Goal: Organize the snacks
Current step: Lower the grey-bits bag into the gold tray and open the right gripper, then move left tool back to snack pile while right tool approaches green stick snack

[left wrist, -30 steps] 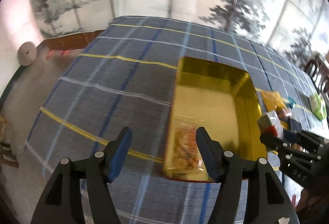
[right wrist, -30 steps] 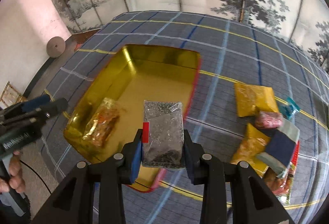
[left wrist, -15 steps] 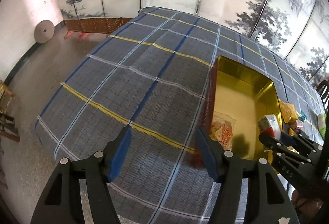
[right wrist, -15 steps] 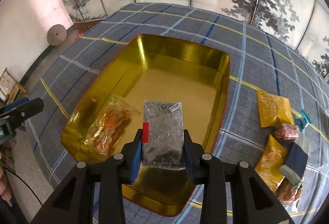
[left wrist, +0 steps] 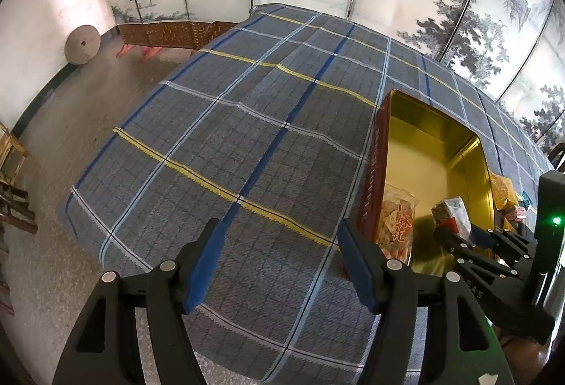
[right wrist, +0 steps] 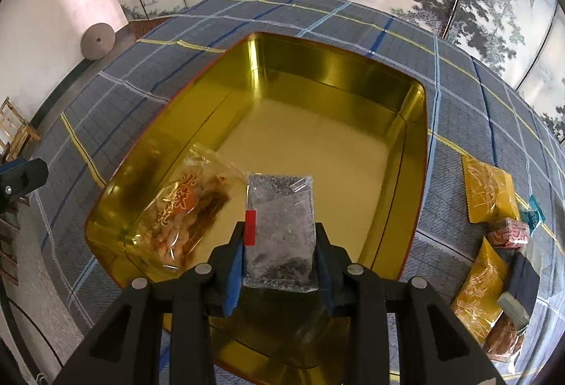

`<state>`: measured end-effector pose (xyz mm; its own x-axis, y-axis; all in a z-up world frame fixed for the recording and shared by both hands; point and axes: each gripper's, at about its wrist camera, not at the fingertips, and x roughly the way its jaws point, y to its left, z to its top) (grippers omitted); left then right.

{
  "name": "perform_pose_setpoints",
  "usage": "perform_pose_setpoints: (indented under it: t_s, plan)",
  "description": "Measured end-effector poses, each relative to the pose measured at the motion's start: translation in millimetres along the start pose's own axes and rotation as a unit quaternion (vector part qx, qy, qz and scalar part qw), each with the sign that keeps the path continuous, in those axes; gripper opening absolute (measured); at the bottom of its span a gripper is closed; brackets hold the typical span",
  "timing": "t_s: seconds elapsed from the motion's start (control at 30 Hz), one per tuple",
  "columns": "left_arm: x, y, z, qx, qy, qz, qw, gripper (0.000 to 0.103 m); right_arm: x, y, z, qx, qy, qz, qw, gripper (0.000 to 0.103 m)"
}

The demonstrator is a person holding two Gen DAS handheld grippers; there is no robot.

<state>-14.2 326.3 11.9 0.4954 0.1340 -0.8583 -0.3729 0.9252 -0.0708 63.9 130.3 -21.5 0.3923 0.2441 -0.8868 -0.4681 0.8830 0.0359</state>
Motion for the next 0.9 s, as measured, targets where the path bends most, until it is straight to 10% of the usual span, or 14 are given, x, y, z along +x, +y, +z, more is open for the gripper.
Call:
perform_pose_setpoints:
  t_s: [0.9]
  plan:
    - [0.7,-29.8,-7.3,0.022,0.009,-0.016,0.9996,0.064,-30.2,-6.8,-2.4,-0.011,-0.034,0.015,0.999,0.043]
